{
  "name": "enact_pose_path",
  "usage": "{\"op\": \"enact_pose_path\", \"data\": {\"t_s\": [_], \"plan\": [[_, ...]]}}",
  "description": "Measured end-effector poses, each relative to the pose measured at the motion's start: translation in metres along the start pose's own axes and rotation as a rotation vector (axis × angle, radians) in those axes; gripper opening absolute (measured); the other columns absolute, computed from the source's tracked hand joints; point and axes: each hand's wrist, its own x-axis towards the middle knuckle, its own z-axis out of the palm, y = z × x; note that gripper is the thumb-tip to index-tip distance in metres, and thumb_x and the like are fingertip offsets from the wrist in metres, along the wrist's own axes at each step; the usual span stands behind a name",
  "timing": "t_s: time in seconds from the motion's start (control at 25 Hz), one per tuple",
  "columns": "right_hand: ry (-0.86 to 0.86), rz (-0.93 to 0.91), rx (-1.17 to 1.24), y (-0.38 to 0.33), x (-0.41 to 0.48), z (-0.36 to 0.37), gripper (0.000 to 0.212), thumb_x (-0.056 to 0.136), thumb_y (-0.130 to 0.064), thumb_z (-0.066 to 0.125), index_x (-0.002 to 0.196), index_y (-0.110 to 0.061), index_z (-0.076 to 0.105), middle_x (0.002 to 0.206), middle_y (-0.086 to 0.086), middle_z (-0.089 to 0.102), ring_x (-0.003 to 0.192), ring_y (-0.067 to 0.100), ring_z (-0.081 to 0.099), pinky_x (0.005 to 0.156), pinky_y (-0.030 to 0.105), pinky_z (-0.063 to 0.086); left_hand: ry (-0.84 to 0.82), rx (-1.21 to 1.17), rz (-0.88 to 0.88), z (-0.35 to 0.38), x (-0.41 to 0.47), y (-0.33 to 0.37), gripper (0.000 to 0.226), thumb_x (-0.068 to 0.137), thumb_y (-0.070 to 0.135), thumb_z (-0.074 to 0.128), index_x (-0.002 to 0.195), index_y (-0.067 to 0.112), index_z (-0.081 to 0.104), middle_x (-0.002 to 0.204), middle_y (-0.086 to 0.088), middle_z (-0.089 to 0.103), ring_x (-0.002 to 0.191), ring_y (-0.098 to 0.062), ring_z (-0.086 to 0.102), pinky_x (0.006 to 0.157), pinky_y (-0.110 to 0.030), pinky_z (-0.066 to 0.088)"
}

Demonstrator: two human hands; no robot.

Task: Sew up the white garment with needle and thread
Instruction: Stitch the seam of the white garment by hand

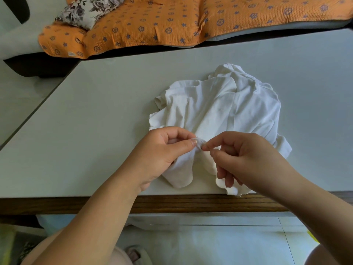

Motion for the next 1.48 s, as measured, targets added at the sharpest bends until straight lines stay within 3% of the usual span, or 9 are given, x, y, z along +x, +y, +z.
{"op": "enact_pose_path", "data": {"t_s": [0.16,0.28,0.4,0.48,0.68,0.84,1.04,1.24,1.48], "plan": [[0.011,0.004,-0.030,0.001,0.002,0.001,0.023,0.091,-0.012,0.055,0.088,-0.030,0.069,0.057,0.000,0.069,0.047,0.011,0.063,0.047,0.013,0.043,-0.002,0.014,0.008,0.001,0.000,0.000,0.014,0.087,0.021,0.070,0.077,0.029,0.076,0.061,0.006,0.060,0.056,-0.016,0.031,0.046,-0.019,0.026],[0.033,0.008,-0.049,0.002,0.003,0.004,0.019,0.092,-0.015,0.055,0.089,-0.030,0.067,0.057,-0.001,0.069,0.046,0.010,0.062,0.047,0.025,0.049,0.012,0.071,0.053,0.002,-0.002,0.000,0.008,0.085,0.023,0.073,0.079,0.027,0.077,0.069,0.005,0.069,0.054,-0.014,0.046,0.052,-0.014,0.036],[0.080,0.010,-0.034,0.005,0.006,0.008,0.012,0.095,-0.020,0.057,0.086,-0.025,0.064,0.058,-0.002,0.069,0.044,0.008,0.060,0.050,0.032,0.052,0.031,0.194,0.113,0.008,-0.004,-0.002,0.004,0.083,0.030,0.075,0.081,0.033,0.077,0.077,-0.015,0.067,0.064,-0.029,0.050,0.065,-0.027,0.045],[0.109,0.000,-0.011,0.006,0.008,0.010,0.011,0.096,-0.020,0.058,0.086,-0.020,0.062,0.060,-0.001,0.070,0.044,0.008,0.059,0.049,0.026,0.050,0.061,0.216,0.109,0.012,-0.006,-0.003,0.003,0.083,0.032,0.075,0.082,0.034,0.076,0.077,-0.021,0.062,0.063,-0.022,0.046,0.064,-0.030,0.043],[0.115,-0.012,0.099,0.007,0.007,0.012,0.006,0.097,-0.017,0.058,0.091,-0.016,0.058,0.063,0.003,0.071,0.047,0.014,0.063,0.046,0.020,0.048,0.104,0.178,0.090,0.015,-0.004,-0.003,0.006,0.085,0.032,0.073,0.087,0.035,0.078,0.085,-0.011,0.071,0.081,-0.035,0.062,0.076,-0.038,0.054],[0.084,-0.019,0.161,0.009,0.008,0.013,0.008,0.097,-0.019,0.057,0.104,-0.023,0.054,0.068,0.004,0.072,0.056,0.022,0.069,0.055,0.027,0.054,0.108,0.208,0.103,0.018,-0.004,-0.004,0.010,0.087,0.029,0.071,0.091,0.032,0.079,0.070,0.012,0.069,0.069,-0.021,0.057,0.065,-0.020,0.049],[0.067,-0.023,0.142,0.005,0.006,0.011,0.012,0.096,-0.024,0.059,0.107,-0.023,0.055,0.069,0.003,0.073,0.060,0.023,0.071,0.059,0.031,0.058,0.138,0.161,0.093,0.014,-0.003,-0.002,0.007,0.085,0.029,0.072,0.087,0.032,0.079,0.087,-0.001,0.075,0.090,-0.027,0.067,0.084,-0.035,0.054],[0.056,0.031,0.089,0.003,0.006,0.009,0.007,0.095,-0.021,0.062,0.091,-0.015,0.060,0.067,0.001,0.074,0.062,0.023,0.072,0.062,0.034,0.059,0.148,0.117,0.049,0.014,-0.004,-0.001,0.007,0.085,0.025,0.073,0.088,0.028,0.079,0.086,0.006,0.076,0.090,-0.015,0.070,0.084,-0.024,0.054],[0.012,0.038,0.046,-0.001,0.001,0.002,0.015,0.092,-0.009,0.057,0.091,-0.020,0.067,0.063,0.002,0.073,0.056,0.009,0.068,0.051,0.020,0.051,0.163,0.095,0.040,0.011,-0.002,-0.001,0.011,0.087,0.023,0.071,0.084,0.031,0.077,0.083,0.013,0.075,0.086,-0.001,0.069,0.072,-0.009,0.048]]}}
